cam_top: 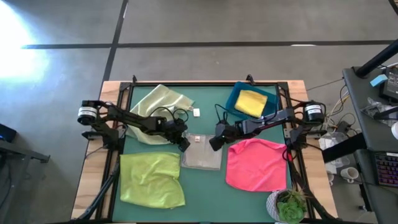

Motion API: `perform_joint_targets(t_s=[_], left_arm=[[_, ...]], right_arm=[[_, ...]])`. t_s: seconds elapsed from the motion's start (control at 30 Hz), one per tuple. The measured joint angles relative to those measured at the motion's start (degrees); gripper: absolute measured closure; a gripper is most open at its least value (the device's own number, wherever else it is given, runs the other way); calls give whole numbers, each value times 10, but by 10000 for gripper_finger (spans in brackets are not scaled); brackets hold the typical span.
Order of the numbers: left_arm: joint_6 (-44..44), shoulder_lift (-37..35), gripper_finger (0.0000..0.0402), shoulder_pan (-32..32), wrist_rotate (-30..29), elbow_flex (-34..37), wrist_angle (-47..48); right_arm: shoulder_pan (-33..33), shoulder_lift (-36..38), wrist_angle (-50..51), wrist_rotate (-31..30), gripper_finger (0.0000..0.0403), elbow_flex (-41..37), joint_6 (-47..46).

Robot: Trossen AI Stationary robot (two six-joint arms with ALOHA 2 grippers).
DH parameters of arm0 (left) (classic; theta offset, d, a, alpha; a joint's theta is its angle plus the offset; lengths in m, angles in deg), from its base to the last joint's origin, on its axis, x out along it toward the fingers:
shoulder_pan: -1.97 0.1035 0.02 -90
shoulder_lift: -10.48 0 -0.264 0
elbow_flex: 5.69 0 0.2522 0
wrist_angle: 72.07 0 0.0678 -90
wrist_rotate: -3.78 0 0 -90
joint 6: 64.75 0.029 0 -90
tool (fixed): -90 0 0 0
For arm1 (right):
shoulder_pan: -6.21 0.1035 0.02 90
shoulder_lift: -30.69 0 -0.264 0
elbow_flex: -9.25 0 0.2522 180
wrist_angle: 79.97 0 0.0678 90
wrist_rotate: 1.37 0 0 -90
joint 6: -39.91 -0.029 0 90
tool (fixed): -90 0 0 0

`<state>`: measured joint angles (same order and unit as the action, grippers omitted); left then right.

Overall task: Fold microfiber towels
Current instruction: Put the folded gray microfiber cloth into the blue bin

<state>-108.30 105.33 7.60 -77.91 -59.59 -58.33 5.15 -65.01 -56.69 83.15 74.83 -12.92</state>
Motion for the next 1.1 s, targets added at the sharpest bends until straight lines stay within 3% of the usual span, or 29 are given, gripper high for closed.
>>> perform_joint_targets(t_s=[0.23, 0.47, 0.7, 0.87, 1.1], left_arm=[[-57, 1, 226, 0, -13, -3, 0], [-57, 3, 232, 0, -34, -6, -30], [-40, 6, 315, 0, -50, -7, -52], [-36, 9, 388, 0, -61, -6, -90], [-35, 9, 395, 1, -61, -14, -120]], right_arm=[[0, -24, 7, 6, 234, 24, 19], [-2, -25, 6, 6, 291, 25, 26], [-1, -25, 0, 16, 364, 26, 26], [-1, -24, 7, 15, 387, 33, 48], [-1, 2, 67, 10, 389, 52, 63]])
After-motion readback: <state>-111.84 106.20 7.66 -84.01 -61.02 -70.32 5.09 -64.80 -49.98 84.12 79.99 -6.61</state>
